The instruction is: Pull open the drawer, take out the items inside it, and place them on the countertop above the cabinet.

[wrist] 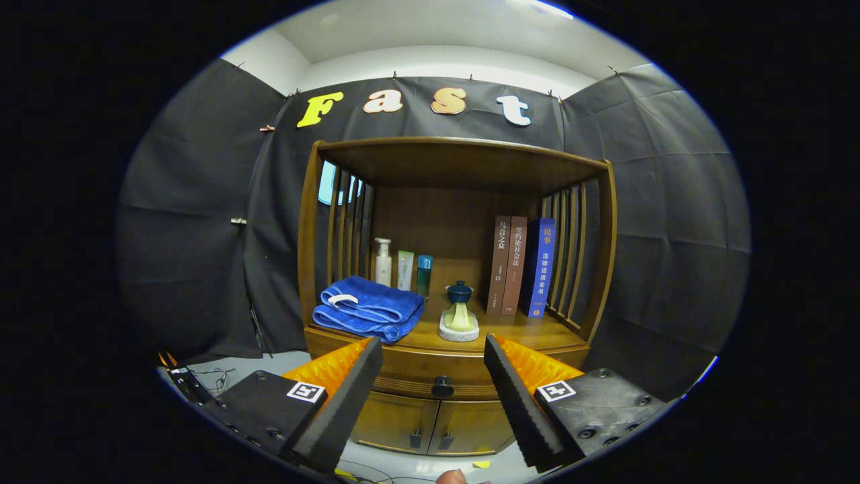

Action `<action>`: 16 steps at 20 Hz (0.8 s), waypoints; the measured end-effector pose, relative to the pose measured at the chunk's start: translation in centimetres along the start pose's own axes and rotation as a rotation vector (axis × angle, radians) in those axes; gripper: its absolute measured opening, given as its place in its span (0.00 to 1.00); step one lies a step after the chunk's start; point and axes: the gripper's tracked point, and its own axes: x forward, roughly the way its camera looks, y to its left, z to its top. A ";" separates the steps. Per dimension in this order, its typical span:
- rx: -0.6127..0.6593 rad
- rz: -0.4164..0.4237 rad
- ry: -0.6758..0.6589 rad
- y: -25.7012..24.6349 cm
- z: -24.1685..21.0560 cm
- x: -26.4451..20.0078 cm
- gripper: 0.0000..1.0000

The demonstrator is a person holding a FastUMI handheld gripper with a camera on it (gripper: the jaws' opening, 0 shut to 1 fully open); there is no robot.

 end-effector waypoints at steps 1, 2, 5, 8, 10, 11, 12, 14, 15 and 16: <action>0.008 0.000 -0.001 -0.2 0.7 -0.4 0.99; 0.014 -0.001 -0.004 -0.6 1.4 -0.9 0.99; 0.013 -0.010 -0.012 -1.7 3.0 -1.9 0.99; 0.024 -0.004 -0.012 -2.6 4.0 -2.7 0.99; 0.029 0.001 -0.009 -2.8 4.8 -3.2 0.99; 0.023 -0.003 -0.007 -3.2 4.8 -3.2 0.99; 0.014 -0.004 -0.007 -3.6 4.9 -3.1 0.99; -0.002 -0.009 0.001 -4.0 4.7 -3.0 0.99; -0.006 -0.010 0.006 -4.1 4.6 -2.9 0.99; -0.006 -0.008 0.010 -4.1 4.6 -2.8 0.99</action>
